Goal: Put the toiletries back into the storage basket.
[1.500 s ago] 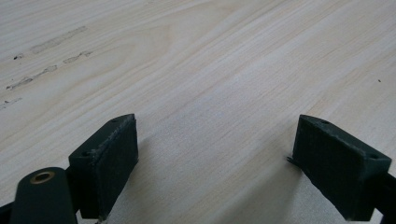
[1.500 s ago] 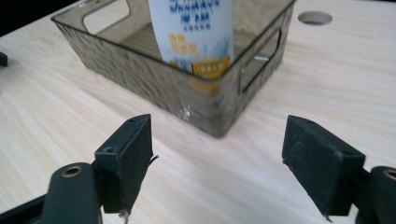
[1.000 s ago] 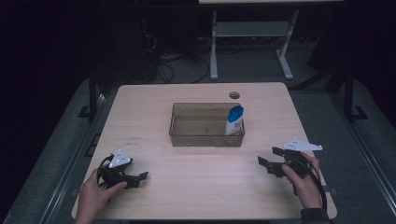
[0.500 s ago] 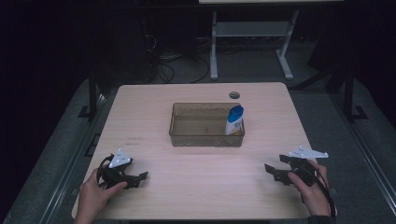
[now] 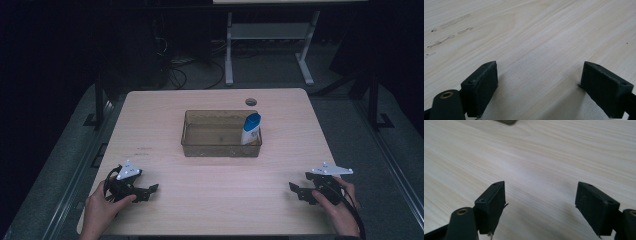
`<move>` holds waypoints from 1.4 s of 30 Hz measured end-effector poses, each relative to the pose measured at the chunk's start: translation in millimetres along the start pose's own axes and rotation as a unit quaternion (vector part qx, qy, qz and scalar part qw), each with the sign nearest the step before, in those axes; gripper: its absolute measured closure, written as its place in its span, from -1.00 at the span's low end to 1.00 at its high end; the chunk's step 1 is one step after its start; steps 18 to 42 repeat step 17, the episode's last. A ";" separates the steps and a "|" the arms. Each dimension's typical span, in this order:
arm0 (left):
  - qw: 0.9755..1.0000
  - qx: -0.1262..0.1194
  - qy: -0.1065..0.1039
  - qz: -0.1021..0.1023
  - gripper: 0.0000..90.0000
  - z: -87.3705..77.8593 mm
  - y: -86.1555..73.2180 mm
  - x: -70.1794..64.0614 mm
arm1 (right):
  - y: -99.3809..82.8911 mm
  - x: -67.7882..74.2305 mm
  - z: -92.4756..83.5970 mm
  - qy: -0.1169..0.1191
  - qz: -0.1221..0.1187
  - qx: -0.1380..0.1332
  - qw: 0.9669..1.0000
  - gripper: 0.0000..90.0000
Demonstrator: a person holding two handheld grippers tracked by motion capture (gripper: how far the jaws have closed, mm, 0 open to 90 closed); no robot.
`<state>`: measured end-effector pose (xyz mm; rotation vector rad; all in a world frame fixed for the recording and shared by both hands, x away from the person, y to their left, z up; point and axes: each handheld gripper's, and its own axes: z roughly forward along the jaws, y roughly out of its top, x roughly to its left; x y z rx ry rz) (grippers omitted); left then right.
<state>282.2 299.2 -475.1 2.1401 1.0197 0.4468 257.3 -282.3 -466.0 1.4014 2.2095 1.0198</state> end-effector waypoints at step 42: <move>1.000 0.000 0.000 0.000 -0.71 0.0 0.0 0.0 | -9.1 -3.1 5.5 -0.022 -0.012 0.015 1.000 -0.53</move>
